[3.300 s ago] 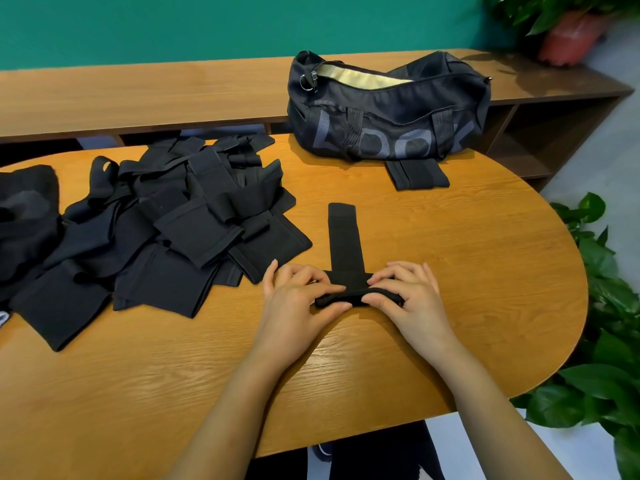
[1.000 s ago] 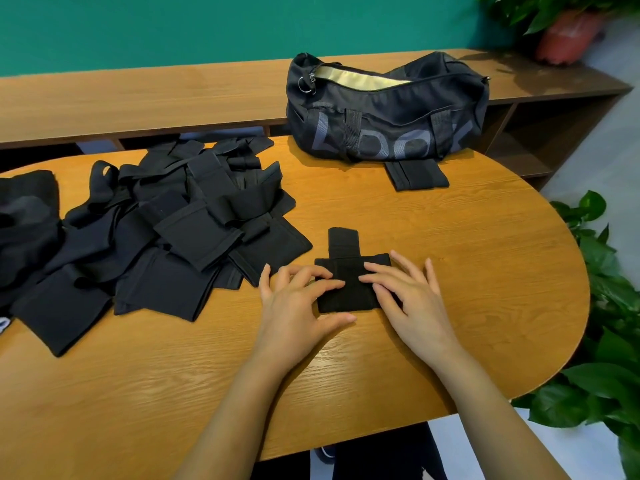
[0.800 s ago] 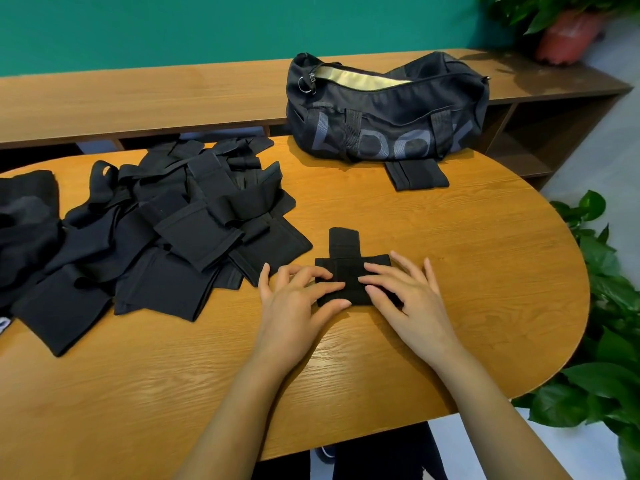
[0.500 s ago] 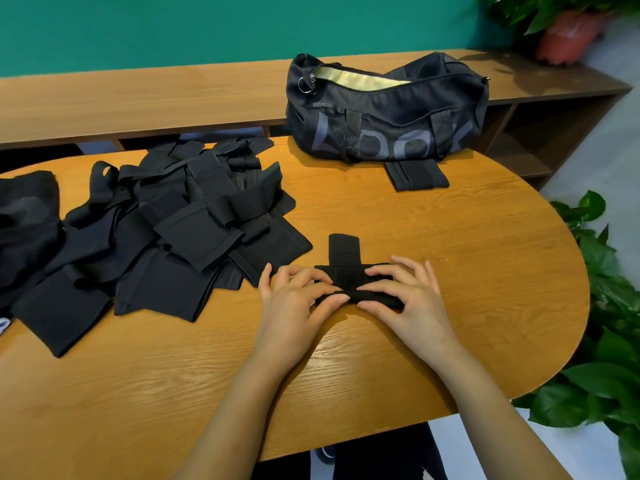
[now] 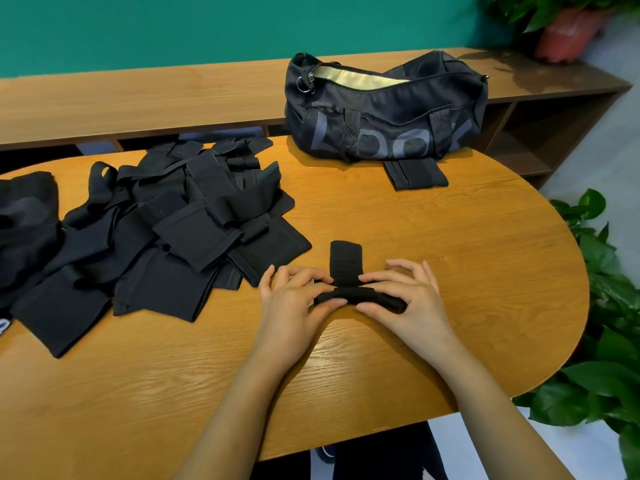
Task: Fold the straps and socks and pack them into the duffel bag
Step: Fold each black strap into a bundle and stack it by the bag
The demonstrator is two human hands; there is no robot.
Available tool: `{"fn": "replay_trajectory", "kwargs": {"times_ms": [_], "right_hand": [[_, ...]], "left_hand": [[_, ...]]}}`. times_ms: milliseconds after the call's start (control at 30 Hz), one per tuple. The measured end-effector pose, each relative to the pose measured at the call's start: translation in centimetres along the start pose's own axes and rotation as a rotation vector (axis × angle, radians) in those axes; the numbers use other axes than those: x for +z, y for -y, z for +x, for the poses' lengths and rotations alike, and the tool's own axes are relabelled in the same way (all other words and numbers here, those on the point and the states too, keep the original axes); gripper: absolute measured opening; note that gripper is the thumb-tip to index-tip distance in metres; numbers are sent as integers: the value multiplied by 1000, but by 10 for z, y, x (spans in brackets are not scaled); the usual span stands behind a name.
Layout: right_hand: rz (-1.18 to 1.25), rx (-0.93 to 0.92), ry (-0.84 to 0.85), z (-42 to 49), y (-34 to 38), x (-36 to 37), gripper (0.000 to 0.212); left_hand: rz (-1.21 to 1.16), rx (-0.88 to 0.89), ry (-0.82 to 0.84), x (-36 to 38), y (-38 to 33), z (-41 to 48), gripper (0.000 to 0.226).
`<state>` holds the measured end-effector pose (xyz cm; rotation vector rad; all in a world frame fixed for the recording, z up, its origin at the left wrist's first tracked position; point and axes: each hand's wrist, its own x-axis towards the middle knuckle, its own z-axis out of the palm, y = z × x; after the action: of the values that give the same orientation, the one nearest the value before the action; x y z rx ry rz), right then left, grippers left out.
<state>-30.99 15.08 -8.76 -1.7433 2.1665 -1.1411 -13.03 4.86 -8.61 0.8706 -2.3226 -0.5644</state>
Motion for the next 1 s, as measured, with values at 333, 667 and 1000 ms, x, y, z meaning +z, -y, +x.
{"fn": "replay_trajectory", "kwargs": {"times_ms": [333,667,1000], "right_hand": [[62,17,-35,0,-1,-2,37],[72,29,-48,0,3,-4,35],[7,78,-95,0,4,-2,35]], "left_hand": [[-21,20,-18,-1,0,0,40],[-63,12,-17,0,0,-1,36],[-18,-78,-92,-2,-3,0,40]]}}
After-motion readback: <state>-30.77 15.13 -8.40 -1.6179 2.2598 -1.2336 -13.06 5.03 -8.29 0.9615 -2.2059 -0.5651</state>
